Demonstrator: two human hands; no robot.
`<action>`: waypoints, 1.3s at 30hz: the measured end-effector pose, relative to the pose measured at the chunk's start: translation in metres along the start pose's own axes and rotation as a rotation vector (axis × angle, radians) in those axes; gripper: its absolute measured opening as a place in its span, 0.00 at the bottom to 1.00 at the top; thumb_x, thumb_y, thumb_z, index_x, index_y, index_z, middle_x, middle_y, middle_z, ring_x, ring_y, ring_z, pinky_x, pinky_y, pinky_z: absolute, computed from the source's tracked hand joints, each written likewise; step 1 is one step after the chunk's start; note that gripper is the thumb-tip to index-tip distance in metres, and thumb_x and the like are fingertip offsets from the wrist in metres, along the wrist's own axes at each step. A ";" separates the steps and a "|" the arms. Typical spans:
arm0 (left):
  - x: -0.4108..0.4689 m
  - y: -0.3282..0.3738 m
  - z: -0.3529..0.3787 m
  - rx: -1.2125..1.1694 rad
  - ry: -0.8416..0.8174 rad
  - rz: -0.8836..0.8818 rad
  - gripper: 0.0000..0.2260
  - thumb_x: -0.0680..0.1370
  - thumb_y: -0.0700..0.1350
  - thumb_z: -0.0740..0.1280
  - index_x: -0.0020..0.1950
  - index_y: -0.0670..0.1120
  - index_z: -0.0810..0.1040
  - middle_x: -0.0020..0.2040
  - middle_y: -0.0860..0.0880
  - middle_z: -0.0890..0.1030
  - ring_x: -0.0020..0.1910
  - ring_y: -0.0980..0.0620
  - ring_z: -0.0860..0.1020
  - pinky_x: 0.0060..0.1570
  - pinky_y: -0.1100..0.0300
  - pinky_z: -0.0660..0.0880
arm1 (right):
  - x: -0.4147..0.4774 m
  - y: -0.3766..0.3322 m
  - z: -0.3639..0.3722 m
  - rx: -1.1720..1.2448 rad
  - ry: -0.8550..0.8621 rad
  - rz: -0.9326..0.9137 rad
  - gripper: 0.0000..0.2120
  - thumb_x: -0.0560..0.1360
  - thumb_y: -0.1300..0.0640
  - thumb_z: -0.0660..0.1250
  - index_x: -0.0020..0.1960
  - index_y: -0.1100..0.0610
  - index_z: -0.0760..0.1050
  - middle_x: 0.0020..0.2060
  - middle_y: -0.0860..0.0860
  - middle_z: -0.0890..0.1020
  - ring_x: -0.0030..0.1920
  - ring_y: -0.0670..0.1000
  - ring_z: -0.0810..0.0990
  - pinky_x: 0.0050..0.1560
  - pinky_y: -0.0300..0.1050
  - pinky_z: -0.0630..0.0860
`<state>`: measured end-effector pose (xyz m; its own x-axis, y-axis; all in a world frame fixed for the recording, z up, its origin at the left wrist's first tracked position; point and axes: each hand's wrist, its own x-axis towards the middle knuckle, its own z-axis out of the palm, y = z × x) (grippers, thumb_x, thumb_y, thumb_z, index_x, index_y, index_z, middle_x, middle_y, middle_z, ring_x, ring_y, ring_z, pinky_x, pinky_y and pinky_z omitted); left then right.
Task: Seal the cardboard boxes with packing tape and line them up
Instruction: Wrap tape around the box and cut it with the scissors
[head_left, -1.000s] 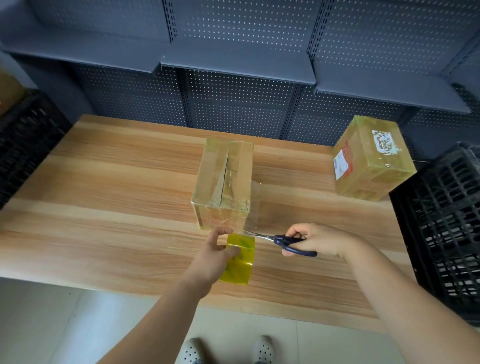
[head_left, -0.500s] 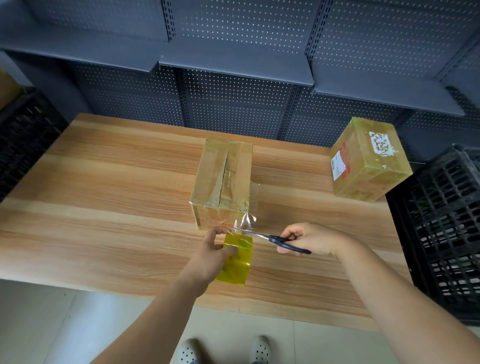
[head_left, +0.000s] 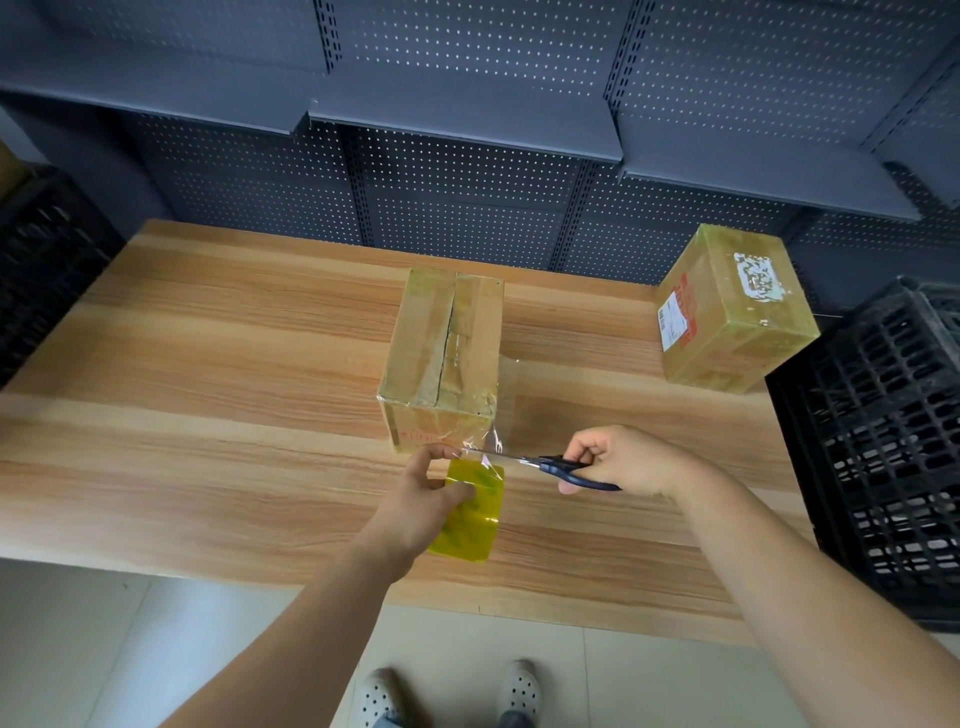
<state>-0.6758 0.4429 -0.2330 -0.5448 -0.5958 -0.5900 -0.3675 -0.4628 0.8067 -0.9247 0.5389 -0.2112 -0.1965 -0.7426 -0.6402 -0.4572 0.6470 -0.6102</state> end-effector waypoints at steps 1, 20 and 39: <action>0.000 0.000 0.000 -0.001 -0.003 -0.003 0.13 0.76 0.39 0.69 0.54 0.54 0.73 0.51 0.40 0.82 0.44 0.43 0.79 0.42 0.52 0.78 | 0.000 0.000 0.000 -0.008 0.012 -0.003 0.15 0.60 0.42 0.80 0.41 0.47 0.81 0.32 0.42 0.79 0.34 0.45 0.72 0.40 0.42 0.65; -0.002 0.003 0.000 0.131 -0.004 -0.001 0.12 0.75 0.39 0.69 0.53 0.53 0.74 0.42 0.45 0.80 0.39 0.48 0.77 0.37 0.59 0.74 | -0.034 -0.028 0.005 -0.339 -0.054 0.134 0.25 0.60 0.29 0.74 0.49 0.41 0.75 0.49 0.41 0.79 0.48 0.44 0.78 0.47 0.41 0.72; 0.017 0.007 0.006 0.250 0.003 0.008 0.17 0.73 0.41 0.71 0.52 0.62 0.75 0.48 0.44 0.81 0.50 0.41 0.80 0.49 0.49 0.78 | -0.044 -0.023 0.007 -0.367 -0.101 0.192 0.26 0.65 0.26 0.68 0.51 0.45 0.72 0.46 0.43 0.77 0.45 0.45 0.75 0.45 0.43 0.70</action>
<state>-0.6922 0.4337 -0.2374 -0.5462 -0.6008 -0.5836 -0.5385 -0.2819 0.7941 -0.8993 0.5582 -0.1722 -0.2304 -0.5823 -0.7796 -0.7029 0.6536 -0.2805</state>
